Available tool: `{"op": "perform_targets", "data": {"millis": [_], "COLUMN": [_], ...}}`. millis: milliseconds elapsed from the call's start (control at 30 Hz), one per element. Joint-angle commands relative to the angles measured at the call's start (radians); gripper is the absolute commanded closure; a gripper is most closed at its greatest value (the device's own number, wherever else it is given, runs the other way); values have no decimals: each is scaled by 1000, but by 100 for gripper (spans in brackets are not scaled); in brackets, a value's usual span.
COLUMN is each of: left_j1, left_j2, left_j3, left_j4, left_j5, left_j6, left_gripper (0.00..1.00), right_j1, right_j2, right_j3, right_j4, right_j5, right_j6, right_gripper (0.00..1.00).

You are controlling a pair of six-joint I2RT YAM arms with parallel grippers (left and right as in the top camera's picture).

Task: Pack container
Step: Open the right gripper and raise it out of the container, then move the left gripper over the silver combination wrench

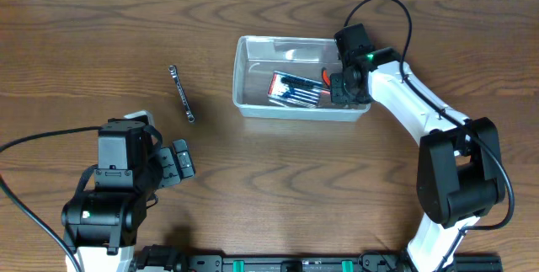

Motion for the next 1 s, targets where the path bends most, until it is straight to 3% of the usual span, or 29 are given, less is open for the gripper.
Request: {"op": "perform_targets", "data": {"millis": [0, 233, 433, 567, 733, 833, 967], "left_j1": [-4, -4, -4, -4, -4, -4, -4], "left_j2": [-2, -1, 7, 61, 250, 392, 571], "left_j3": [22, 22, 87, 239, 467, 562, 608], "left_j4": [-2, -5, -27, -55, -156, -202, -134], "left_j5": [-12, -11, -6, -75, -142, -162, -161], "left_j6": [16, 16, 17, 18, 34, 31, -36], "left_gripper": [2, 2, 1, 2, 2, 2, 2], "right_j1": [-7, -7, -13, -77, -251, -340, -410], "right_j2": [-1, -17, -69, -99, -102, -101, -99], "right_j3": [10, 61, 299, 491, 620, 617, 609], "right_j4": [-2, -26, -146, -249, -434, -506, -552], "right_j5": [24, -77, -122, 48, -1, -48, -48], "right_j6": [-27, -134, -192, 7, 196, 193, 109], "right_gripper": [55, 46, 39, 30, 1, 1, 1]}}
